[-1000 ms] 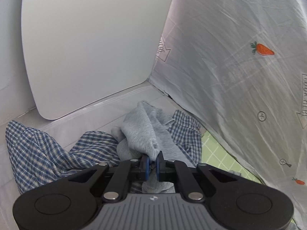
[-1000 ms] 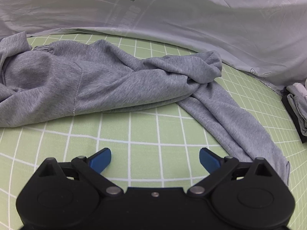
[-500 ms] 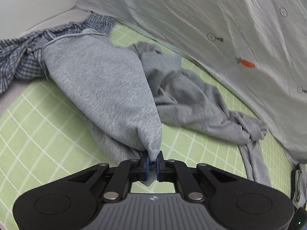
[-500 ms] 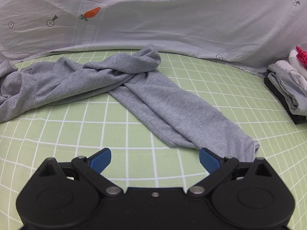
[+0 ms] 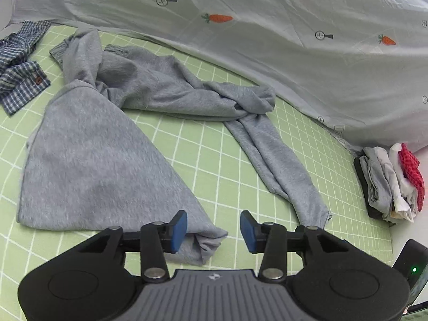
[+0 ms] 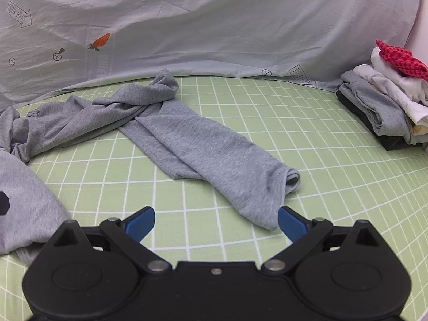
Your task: Fold clothes
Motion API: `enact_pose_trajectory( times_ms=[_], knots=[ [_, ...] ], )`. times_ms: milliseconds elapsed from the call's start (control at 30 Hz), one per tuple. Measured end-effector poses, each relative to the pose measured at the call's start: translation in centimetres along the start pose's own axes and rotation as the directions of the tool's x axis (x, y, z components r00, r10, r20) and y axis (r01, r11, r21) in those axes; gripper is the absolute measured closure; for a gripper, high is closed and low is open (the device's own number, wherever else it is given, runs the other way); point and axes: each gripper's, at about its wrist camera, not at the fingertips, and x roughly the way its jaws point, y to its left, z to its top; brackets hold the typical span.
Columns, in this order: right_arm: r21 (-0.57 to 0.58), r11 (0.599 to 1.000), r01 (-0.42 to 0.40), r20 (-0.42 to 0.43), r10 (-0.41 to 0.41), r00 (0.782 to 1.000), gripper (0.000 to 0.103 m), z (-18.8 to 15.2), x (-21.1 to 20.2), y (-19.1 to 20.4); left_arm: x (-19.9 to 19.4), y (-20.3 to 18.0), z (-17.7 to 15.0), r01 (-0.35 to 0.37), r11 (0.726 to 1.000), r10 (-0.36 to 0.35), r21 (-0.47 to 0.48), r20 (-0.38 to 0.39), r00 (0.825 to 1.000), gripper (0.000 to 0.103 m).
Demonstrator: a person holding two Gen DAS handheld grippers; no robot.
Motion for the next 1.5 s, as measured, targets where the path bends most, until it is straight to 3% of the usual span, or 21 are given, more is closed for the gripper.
enact_pose_trajectory(
  times_ms=[200,367,500,567,600,633,700,733,967,1100,1200,1300,1367,1500],
  knots=[
    [0.049,0.991,-0.122,-0.026,0.123,0.992,0.003,-0.8,-0.2,7.7,-3.3,7.6,1.8,-0.200,0.979,0.202,-0.049,0.038,0.979,0.033],
    [-0.058,0.974,-0.221,-0.001,0.221,0.975,0.004,-2.6,-1.3,16.5,-5.6,13.7,2.3,-0.303,0.951,0.305,-0.067,0.030,0.952,0.027],
    [-0.183,0.957,-0.224,-0.016,0.225,0.974,0.004,-4.5,-1.1,21.9,-7.4,18.5,2.7,-0.382,0.921,0.385,-0.080,0.023,0.923,0.027],
    [-0.223,0.953,-0.207,-0.022,0.207,0.978,0.012,-5.0,-0.6,23.2,-8.1,20.3,2.9,-0.408,0.909,0.411,-0.085,0.022,0.911,0.027],
    [-0.228,0.951,-0.208,-0.030,0.206,0.978,0.029,-5.0,-0.3,23.4,-8.3,20.6,3.0,-0.410,0.908,0.413,-0.085,0.024,0.910,0.027],
    [-0.216,0.952,-0.217,-0.040,0.213,0.976,0.052,-4.9,0.0,23.2,-8.6,20.9,3.1,-0.411,0.907,0.415,-0.086,0.026,0.910,0.027],
    [-0.143,0.959,-0.243,-0.034,0.241,0.970,0.064,-4.3,0.1,22.1,-8.7,20.9,3.2,-0.405,0.911,0.408,-0.078,0.033,0.912,0.027],
    [-0.123,0.961,-0.246,-0.020,0.246,0.969,0.077,-4.1,-0.2,21.4,-8.5,20.7,3.2,-0.399,0.914,0.402,-0.073,0.033,0.915,0.027],
    [0.024,0.969,-0.247,0.107,0.244,0.964,0.101,-1.8,-2.8,15.0,-6.3,18.1,2.8,-0.363,0.931,0.363,-0.032,0.007,0.932,0.027],
    [0.089,0.983,-0.159,0.164,0.143,0.976,0.102,0.1,-3.7,9.3,-4.6,16.2,2.3,-0.348,0.937,0.348,-0.039,-0.020,0.937,0.027],
    [0.125,0.986,-0.112,0.120,0.098,0.988,0.101,0.9,-2.8,5.6,-3.3,14.8,2.0,-0.337,0.940,0.336,-0.044,-0.041,0.941,0.027],
    [0.113,0.988,-0.109,0.074,0.101,0.992,0.083,0.8,-1.9,4.3,-1.9,14.0,2.0,-0.341,0.938,0.336,-0.069,-0.077,0.939,0.027],
    [0.085,0.989,-0.123,0.056,0.119,0.991,0.060,0.6,-1.4,4.6,-1.2,13.5,2.2,-0.356,0.932,0.350,-0.070,-0.092,0.932,0.027],
    [-0.048,0.978,-0.201,0.016,0.202,0.979,0.049,0.5,-0.1,8.1,-0.4,13.2,2.5,-0.380,0.923,0.373,-0.057,-0.109,0.921,0.027]
  ],
)
